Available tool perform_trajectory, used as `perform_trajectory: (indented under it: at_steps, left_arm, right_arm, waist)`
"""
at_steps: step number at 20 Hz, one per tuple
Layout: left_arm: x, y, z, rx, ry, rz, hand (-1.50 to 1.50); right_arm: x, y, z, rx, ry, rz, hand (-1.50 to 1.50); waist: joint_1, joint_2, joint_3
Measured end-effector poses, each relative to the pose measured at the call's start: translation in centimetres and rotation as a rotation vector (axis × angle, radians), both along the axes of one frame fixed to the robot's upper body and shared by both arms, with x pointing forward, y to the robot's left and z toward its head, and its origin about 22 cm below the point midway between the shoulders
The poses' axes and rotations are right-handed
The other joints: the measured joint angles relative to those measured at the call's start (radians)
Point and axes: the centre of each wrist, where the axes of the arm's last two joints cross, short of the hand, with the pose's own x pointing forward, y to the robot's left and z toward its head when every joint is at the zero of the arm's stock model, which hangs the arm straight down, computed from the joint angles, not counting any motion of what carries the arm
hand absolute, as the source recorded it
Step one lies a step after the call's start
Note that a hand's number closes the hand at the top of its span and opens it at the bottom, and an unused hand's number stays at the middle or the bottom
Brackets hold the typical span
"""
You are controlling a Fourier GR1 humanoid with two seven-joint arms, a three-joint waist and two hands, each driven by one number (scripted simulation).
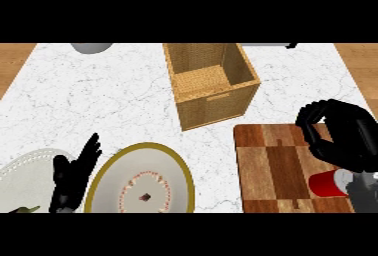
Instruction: Pick the can from the cutting board and place it in the basket
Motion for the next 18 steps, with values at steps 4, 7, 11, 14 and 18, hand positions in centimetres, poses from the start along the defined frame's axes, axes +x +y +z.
perform_trajectory:
  at_steps: [4, 7, 11, 14, 18]
  left_arm:
    - [0.0, 0.9, 0.3, -0.019, 0.04, -0.003, 0.0]
    - [-0.4, 1.4, 0.3, -0.025, 0.049, -0.001, 0.0]
    - [-0.8, 1.8, 0.3, -0.025, 0.063, 0.013, 0.0]
    - [-0.9, 2.3, 0.5, -0.025, 0.07, 0.024, 0.0]
    - [-1.4, 2.5, 0.5, -0.031, 0.073, 0.032, 0.0]
  right_arm:
    - [-1.6, 3.4, -0.3, -0.115, -0.013, -0.065, -1.5]
    - [-2.5, 4.1, 0.2, -0.264, 0.008, -0.156, -1.5]
    - [-2.6, 0.9, 2.8, -0.584, 0.013, -0.328, -1.5]
    - [-2.9, -0.9, 6.2, -0.785, 0.024, -0.415, -1.5]
    - [-4.1, -2.0, 11.9, -0.992, 0.052, -0.452, -1.5]
  waist:
    - [-0.003, -0.003, 0.001]
    - [-0.007, -0.006, 0.0]
    - [-0.023, -0.011, -0.003]
    - [-0.029, -0.013, -0.004]
    - [-0.036, -0.015, -0.003]
